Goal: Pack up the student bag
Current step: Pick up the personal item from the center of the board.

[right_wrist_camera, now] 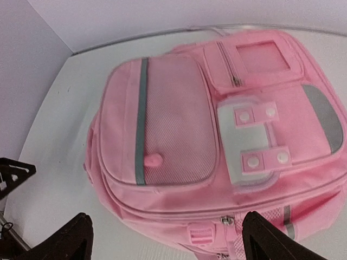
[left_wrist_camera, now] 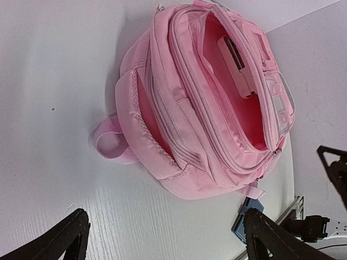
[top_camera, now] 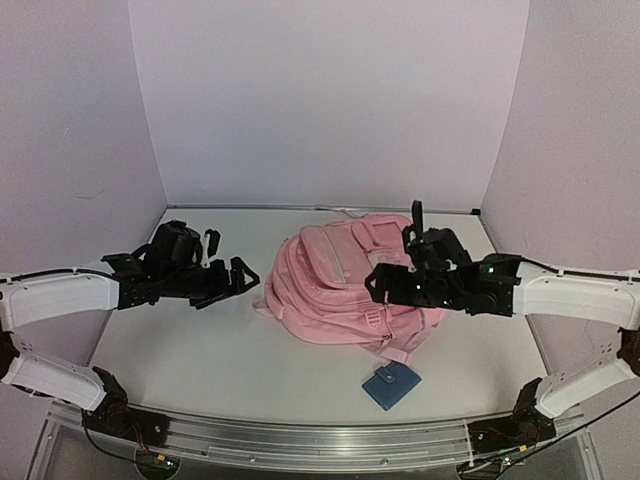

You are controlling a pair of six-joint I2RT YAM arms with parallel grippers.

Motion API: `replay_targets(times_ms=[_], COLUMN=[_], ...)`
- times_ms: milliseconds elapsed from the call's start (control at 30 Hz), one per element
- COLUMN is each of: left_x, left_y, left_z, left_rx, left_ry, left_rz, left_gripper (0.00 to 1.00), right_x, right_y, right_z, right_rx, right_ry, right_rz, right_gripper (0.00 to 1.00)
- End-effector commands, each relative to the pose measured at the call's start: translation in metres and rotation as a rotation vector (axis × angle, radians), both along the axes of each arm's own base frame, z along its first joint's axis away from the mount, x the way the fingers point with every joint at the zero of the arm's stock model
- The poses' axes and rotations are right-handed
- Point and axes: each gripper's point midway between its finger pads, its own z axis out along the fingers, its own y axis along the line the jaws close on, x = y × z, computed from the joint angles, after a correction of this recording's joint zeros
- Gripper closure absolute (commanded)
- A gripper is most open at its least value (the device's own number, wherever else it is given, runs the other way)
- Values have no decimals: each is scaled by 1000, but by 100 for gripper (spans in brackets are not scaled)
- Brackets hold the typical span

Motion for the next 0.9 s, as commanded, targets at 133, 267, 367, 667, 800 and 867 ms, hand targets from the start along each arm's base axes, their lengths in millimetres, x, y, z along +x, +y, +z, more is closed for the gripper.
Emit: replay_targets(times_ms=[133,267,367,667,800,867], left_x=[-1,-1,-1,1,2,2], left_y=[8,5,4,2,1,1], left_z=[1,2,1,3,3,4], left_rx=[-7,-18,-11,-5,-9,-10], left_ry=[-15,-19,-19,-23,-24,-24], left_rz=[-5,-14,-26,-40,-41,-44], left_gripper=[0,0,0,0,0,0], right_x=[-94,-119,-132,-144,-140,-139], right_y=[-43,-55,-66,-74,-73,-72], right_z=[-101,-119,-133,-155,-158,-161], right_rx=[137,162,155,105,89,87], right_ry=[514,641,703,774,763,766], right_rz=[-77,-118,-156,-177,-185,-187], right_gripper=[22,32,35,41,44,45])
